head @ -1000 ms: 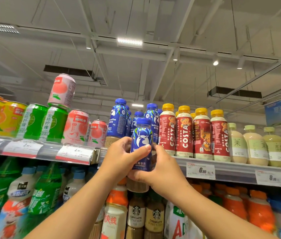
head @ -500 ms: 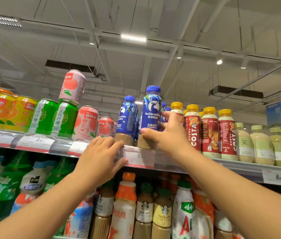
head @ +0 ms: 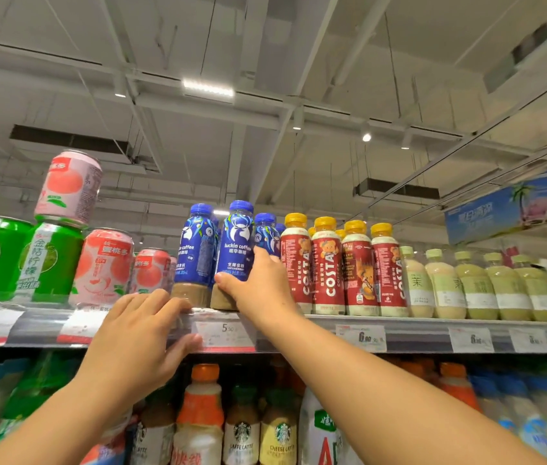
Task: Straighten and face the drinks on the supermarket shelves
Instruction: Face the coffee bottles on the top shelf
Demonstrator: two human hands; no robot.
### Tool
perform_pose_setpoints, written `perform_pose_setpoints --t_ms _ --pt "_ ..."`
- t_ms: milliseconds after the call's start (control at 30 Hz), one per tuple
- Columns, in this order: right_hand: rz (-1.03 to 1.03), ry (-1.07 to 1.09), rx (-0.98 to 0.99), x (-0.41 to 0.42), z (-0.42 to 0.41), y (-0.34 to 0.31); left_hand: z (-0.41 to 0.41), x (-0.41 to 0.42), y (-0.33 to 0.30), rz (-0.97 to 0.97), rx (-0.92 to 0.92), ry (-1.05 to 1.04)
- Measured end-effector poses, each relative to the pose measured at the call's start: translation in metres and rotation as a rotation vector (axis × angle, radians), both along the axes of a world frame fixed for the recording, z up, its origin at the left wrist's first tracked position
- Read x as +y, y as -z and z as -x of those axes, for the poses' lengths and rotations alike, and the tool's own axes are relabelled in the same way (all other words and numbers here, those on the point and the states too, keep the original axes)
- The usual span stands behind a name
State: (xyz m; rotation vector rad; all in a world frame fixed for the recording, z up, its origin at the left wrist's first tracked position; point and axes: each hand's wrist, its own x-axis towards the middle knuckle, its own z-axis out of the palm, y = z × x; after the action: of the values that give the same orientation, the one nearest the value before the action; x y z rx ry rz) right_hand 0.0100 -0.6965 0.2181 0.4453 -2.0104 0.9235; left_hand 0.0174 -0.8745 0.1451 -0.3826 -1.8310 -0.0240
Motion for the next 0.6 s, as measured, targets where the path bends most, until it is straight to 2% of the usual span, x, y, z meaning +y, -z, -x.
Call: perform_pose_setpoints --t_ms 233,367,600 --pt "-0.079 0.116 0.002 -0.009 -0.007 0.006 -0.002 0.000 0.001 -0.012 -0.022 -0.004" --pt "-0.058 0.081 -0.016 -0.005 -0.009 0.006 -0.002 0.000 0.001 -0.026 -0.029 -0.001" --pt "-0.069 0.183 0.022 -0.010 0.000 0.012 -0.001 0.000 0.002 -0.035 -0.043 -0.006"
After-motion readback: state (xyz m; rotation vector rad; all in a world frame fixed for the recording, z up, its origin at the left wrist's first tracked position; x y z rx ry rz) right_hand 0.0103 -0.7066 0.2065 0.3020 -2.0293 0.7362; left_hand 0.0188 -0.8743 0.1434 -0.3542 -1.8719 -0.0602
